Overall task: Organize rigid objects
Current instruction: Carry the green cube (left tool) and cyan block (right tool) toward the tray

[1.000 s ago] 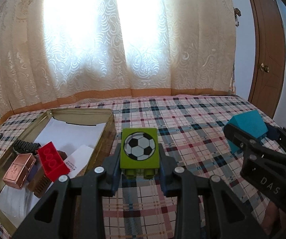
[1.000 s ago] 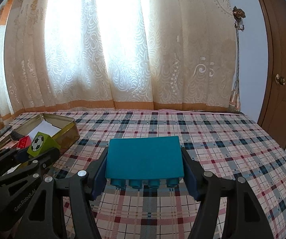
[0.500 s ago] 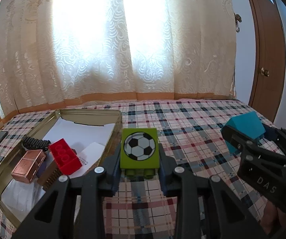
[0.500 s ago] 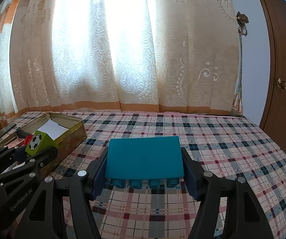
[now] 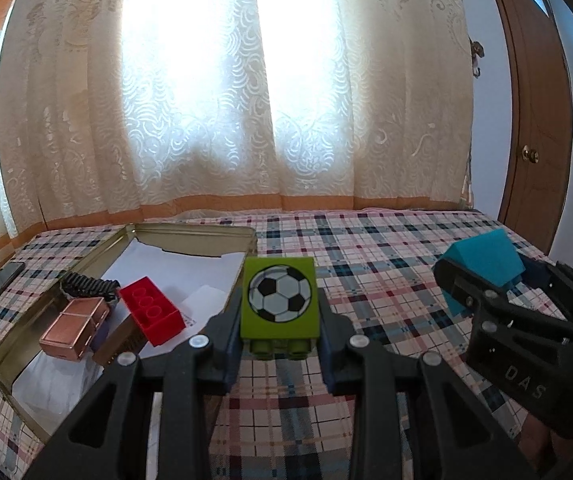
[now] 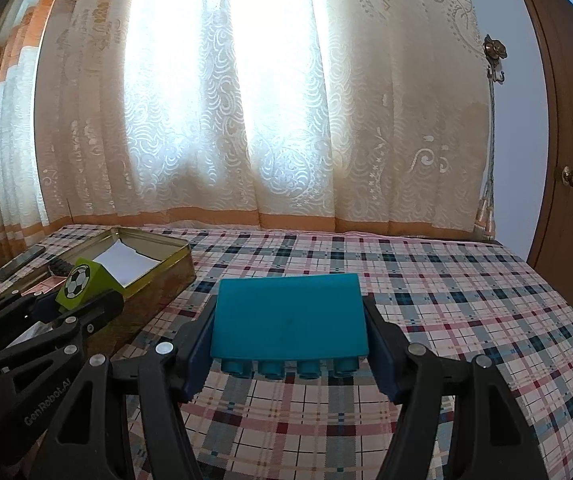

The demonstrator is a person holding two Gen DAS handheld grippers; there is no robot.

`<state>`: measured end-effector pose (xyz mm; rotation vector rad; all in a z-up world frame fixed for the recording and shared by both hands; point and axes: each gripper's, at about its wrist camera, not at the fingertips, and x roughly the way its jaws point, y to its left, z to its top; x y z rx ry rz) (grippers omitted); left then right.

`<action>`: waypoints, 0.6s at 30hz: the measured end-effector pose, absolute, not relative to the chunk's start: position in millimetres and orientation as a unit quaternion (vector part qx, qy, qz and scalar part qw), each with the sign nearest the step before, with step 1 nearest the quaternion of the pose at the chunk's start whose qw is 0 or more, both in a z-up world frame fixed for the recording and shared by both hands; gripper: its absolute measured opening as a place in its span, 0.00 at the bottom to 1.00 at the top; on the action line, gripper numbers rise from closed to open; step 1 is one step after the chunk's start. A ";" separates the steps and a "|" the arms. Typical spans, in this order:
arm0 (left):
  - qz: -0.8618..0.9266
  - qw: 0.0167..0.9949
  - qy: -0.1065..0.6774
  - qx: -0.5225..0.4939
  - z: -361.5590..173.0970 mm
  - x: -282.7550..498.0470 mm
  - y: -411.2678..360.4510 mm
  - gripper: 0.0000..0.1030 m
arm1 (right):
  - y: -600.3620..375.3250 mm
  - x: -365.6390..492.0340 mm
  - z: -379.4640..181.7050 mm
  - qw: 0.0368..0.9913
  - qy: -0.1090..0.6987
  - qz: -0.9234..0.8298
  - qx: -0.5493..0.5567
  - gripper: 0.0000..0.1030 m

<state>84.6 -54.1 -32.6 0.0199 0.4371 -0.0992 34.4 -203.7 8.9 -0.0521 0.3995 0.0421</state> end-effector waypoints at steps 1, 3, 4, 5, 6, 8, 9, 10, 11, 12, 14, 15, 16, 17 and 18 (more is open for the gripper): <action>-0.049 0.975 0.216 0.009 -32.5 83.4 -53.1 0.29 | -203.2 34.2 8.9 0.980 0.198 0.021 -0.026 0.66; -0.048 0.976 0.214 0.008 -32.2 81.9 -51.5 0.29 | -202.9 33.2 8.9 0.980 0.197 0.023 -0.026 0.66; -0.047 0.976 0.212 0.008 -32.1 80.9 -50.4 0.29 | -202.5 33.0 9.0 0.980 0.197 0.024 -0.026 0.66; -0.047 0.976 0.212 0.008 -32.1 80.3 -49.8 0.29 | -202.1 32.6 9.2 0.980 0.197 0.025 -0.026 0.66; -0.046 0.976 0.211 0.008 -32.0 79.8 -49.5 0.29 | -201.1 32.7 9.3 0.980 0.197 0.026 -0.026 0.66; -0.045 0.977 0.210 0.008 -31.8 78.7 -48.7 0.29 | -199.6 31.8 9.2 0.980 0.197 0.028 -0.026 0.66; -0.045 0.977 0.209 0.007 -31.9 77.9 -47.8 0.29 | -199.0 31.4 9.3 0.980 0.196 0.028 -0.026 0.66; -0.044 0.977 0.209 0.007 -31.7 77.3 -47.4 0.29 | -198.4 31.0 9.3 0.980 0.196 0.029 -0.026 0.66; -0.044 0.977 0.208 0.006 -31.4 76.5 -46.8 0.29 | -197.9 31.0 9.3 0.980 0.195 0.030 -0.026 0.66; -0.044 0.977 0.207 0.005 -31.3 75.8 -46.0 0.29 | -197.3 30.5 9.4 0.980 0.195 0.032 -0.025 0.66; -0.042 0.978 0.205 0.003 -31.2 73.4 -43.1 0.29 | -195.7 29.7 9.3 0.980 0.194 0.037 -0.025 0.66; -0.040 0.978 0.204 0.001 -30.8 72.0 -40.5 0.29 | -193.8 28.9 9.2 0.980 0.193 0.038 -0.026 0.66; -0.038 0.978 0.203 0.000 -30.6 70.3 -38.6 0.29 | -192.5 28.0 9.1 0.980 0.191 0.040 -0.027 0.66; -0.037 0.979 0.201 -0.001 -30.3 68.6 -36.6 0.29 | -191.1 27.2 9.2 0.980 0.190 0.043 -0.027 0.66; -0.035 0.979 0.199 -0.001 -30.1 67.0 -34.6 0.29 | -190.1 26.7 9.2 0.981 0.189 0.045 -0.028 0.66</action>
